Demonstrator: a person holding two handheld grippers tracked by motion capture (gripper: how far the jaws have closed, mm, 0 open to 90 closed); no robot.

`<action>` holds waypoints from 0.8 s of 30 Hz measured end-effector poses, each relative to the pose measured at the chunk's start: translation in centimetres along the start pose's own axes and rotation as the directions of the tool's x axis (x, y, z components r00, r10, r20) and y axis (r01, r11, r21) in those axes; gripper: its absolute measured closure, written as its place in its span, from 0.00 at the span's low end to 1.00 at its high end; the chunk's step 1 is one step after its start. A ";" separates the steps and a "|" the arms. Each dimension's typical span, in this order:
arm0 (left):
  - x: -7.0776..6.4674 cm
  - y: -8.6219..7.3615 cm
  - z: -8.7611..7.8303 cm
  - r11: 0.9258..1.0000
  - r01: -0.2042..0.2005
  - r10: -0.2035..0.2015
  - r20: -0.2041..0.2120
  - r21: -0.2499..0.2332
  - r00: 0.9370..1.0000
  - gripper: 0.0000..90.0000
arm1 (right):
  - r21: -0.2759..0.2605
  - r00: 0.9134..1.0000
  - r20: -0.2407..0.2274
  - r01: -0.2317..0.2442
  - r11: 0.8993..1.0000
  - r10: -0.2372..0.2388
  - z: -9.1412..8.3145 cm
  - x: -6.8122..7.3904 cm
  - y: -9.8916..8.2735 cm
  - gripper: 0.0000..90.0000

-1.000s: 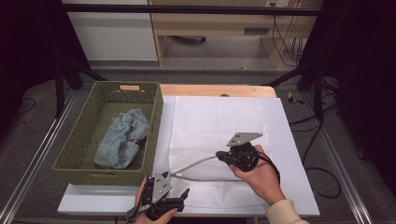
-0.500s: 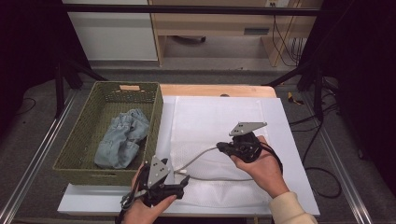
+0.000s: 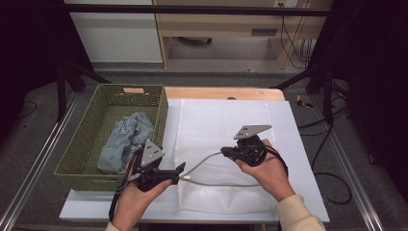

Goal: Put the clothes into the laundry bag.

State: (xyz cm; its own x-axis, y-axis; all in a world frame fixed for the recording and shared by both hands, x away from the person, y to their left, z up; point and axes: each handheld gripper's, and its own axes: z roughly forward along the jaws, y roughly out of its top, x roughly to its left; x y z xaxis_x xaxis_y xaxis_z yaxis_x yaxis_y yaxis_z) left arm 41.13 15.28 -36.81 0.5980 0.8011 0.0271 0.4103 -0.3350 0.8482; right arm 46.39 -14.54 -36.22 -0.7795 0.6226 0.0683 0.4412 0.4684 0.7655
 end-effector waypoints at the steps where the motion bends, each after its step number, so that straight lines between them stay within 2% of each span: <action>1: 0.2 0.1 0.0 1.000 -0.002 0.002 -0.005 0.004 1.000 0.13 | 0.004 1.000 -0.001 -0.001 1.000 0.001 0.1 0.0 0.0 0.99; 12: 2.4 -0.3 -0.9 1.000 0.013 -0.012 -0.049 0.023 0.999 0.12 | 0.019 1.000 -0.002 0.003 1.000 -0.003 0.3 0.1 -0.4 0.99; 17: 3.4 0.0 -1.7 1.000 0.026 -0.025 -0.071 0.018 0.997 0.13 | 0.031 1.000 -0.004 0.004 1.000 -0.004 0.4 0.1 -0.8 0.99; 24: 5.2 1.0 -2.8 0.999 0.025 -0.021 -0.093 0.040 0.995 0.12 | 0.028 1.000 -0.003 -0.001 1.000 0.002 0.2 -0.1 -1.1 0.99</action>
State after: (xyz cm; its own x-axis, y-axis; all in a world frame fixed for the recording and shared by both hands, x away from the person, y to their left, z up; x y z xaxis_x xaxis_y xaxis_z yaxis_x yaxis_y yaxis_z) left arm 42.76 20.52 -34.38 0.5221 0.8509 0.0583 0.4524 -0.3343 0.8268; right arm 46.08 -15.01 -37.17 -0.7802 0.6214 0.0715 0.4548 0.4851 0.7469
